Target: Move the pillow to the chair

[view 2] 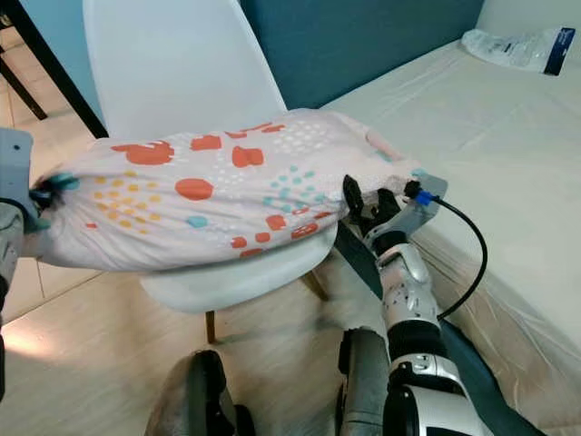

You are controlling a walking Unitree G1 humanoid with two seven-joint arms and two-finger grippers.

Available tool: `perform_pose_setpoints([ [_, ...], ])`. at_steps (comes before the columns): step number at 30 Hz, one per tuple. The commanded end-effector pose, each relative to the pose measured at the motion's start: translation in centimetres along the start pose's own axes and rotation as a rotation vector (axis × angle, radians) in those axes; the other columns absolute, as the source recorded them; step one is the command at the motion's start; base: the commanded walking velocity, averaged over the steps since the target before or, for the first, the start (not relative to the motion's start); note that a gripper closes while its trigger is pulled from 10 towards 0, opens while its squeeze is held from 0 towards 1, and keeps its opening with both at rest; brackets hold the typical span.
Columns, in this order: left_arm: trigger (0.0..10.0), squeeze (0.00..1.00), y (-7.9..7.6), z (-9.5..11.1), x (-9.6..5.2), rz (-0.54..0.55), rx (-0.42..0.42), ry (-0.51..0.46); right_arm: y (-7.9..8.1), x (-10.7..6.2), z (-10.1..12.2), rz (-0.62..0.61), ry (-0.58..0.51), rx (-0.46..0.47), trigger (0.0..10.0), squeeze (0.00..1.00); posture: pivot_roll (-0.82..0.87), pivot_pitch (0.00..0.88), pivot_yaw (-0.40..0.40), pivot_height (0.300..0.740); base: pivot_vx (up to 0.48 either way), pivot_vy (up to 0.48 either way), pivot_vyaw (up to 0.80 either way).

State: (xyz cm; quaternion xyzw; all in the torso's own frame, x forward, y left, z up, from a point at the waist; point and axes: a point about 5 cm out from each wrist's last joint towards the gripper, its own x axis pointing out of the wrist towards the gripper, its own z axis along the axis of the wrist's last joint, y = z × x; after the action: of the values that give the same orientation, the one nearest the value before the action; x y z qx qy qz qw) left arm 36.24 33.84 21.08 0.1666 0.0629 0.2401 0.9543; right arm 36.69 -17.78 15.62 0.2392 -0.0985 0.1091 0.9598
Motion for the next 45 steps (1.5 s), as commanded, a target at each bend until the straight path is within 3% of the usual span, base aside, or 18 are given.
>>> perform_pose_setpoints([
  [1, 10.0, 0.00, -0.8, 0.3, -0.1, -0.043, -0.048, -0.022, 0.3, -0.3, -0.3, 0.007, -0.005, 0.010, 10.0, 0.15, -0.04, 0.208, 0.074, 0.586, 0.000, 0.000, 0.00],
  [2, 10.0, 0.00, -0.8, 0.3, -0.1, -0.043, -0.048, -0.022, 0.3, -0.3, -0.3, 0.007, -0.005, 0.010, 10.0, 0.15, -0.04, 0.208, 0.074, 0.586, 0.000, 0.000, 0.00],
  [4, 10.0, 0.00, -3.3, 0.7, -0.3, -0.163, -0.116, -0.044, 0.6, -0.4, -0.8, 0.023, 0.009, 0.006, 10.0, 0.13, -0.04, 0.212, 0.077, 0.586, 0.000, 0.000, 0.00],
  [8, 10.0, 0.00, -3.7, 1.0, -0.3, -0.173, -0.088, -0.059, 1.0, -0.5, -1.1, 0.042, 0.022, -0.006, 10.0, 0.11, -0.04, 0.214, 0.080, 0.586, 0.000, 0.000, 0.00],
  [9, 10.0, 1.00, -3.3, 1.4, -0.2, -0.161, -0.070, -0.076, 1.2, -0.6, -1.1, 0.052, 0.023, -0.007, 10.0, 0.04, -0.04, 0.209, 0.082, 0.586, 0.000, 0.000, 0.00],
  [15, 10.0, 1.00, -2.3, 2.4, 0.0, -0.161, -0.061, -0.107, 1.4, -0.7, -1.3, 0.063, 0.024, -0.005, 10.0, 0.00, -0.04, 0.202, 0.085, 0.586, 0.000, 0.000, 0.00],
  [18, 10.0, 1.00, -0.9, 4.9, 0.0, -0.215, 0.054, -0.193, 2.0, -0.8, -1.8, 0.079, 0.035, -0.005, 10.0, 0.00, -0.03, 0.213, 0.087, 0.586, 0.000, 0.000, 0.00],
  [23, 10.0, 1.00, -0.5, 5.6, -0.1, -0.271, 0.157, -0.211, 2.1, -0.9, -1.9, 0.078, 0.038, -0.004, 10.0, 0.00, -0.03, 0.210, 0.091, 0.586, 0.000, 0.000, 0.00],
  [27, 10.0, 1.00, -0.5, 5.6, -0.2, -0.307, 0.166, -0.202, 2.2, -1.0, -2.0, 0.078, 0.040, -0.002, 10.0, 0.00, -0.03, 0.210, 0.092, 0.586, 0.000, 0.000, 0.00],
  [29, 10.0, 1.00, -1.2, 6.0, -0.6, -0.421, 0.138, -0.211, 2.2, -1.0, -2.0, 0.077, 0.042, -0.003, 10.0, 0.00, -0.02, 0.209, 0.095, 0.586, 0.000, 0.000, 0.00],
  [34, 10.0, 1.00, -2.0, 5.8, -1.0, -0.545, 0.132, -0.193, 2.2, -1.0, -2.0, 0.076, 0.041, -0.005, 10.0, 0.00, -0.02, 0.209, 0.095, 0.586, 0.000, 0.000, 0.00],
  [35, 10.0, 0.00, -2.5, 5.2, -1.7, -0.675, 0.213, -0.180, 2.1, -1.0, -2.0, 0.073, 0.041, -0.007, 10.0, 0.00, -0.02, 0.208, 0.097, 0.586, 0.000, 0.000, 0.00],
  [36, 10.0, 0.00, -2.5, 5.2, -1.7, -0.675, 0.213, -0.180, 2.1, -1.0, -2.0, 0.073, 0.041, -0.007, 10.0, 0.00, -0.02, 0.208, 0.097, 0.586, 0.000, 0.000, 0.00],
  [38, 10.0, 0.00, -2.9, 4.2, -3.0, -0.860, 0.347, -0.155, 2.0, -1.1, -2.0, 0.068, 0.043, -0.009, 10.0, 0.00, -0.02, 0.210, 0.098, 0.586, 0.000, 0.000, 0.00],
  [39, 10.0, 0.00, -2.9, 4.2, -3.0, -0.860, 0.347, -0.155, 2.0, -1.1, -2.0, 0.068, 0.043, -0.009, 10.0, 0.00, -0.02, 0.210, 0.098, 0.586, 0.000, 0.000, 0.00],
  [42, 10.0, 0.00, -2.0, 4.1, -4.0, -0.931, 0.470, -0.140, 1.9, -1.2, -2.0, 0.065, 0.044, -0.009, 10.0, 0.00, -0.02, 0.216, 0.098, 0.586, 0.000, 0.000, 0.00],
  [44, 10.0, 0.00, -0.8, 4.4, -4.9, -0.973, 0.599, -0.116, 1.9, -1.3, -2.0, 0.066, 0.047, -0.009, 10.0, 0.00, -0.02, 0.211, 0.099, 0.586, 0.000, 0.000, 0.00],
  [45, 10.0, 0.00, -0.8, 4.4, -4.9, -0.973, 0.599, -0.116, 1.9, -1.3, -2.0, 0.066, 0.047, -0.009, 10.0, 0.00, -0.02, 0.211, 0.099, 0.586, 0.000, 0.000, 0.00],
])
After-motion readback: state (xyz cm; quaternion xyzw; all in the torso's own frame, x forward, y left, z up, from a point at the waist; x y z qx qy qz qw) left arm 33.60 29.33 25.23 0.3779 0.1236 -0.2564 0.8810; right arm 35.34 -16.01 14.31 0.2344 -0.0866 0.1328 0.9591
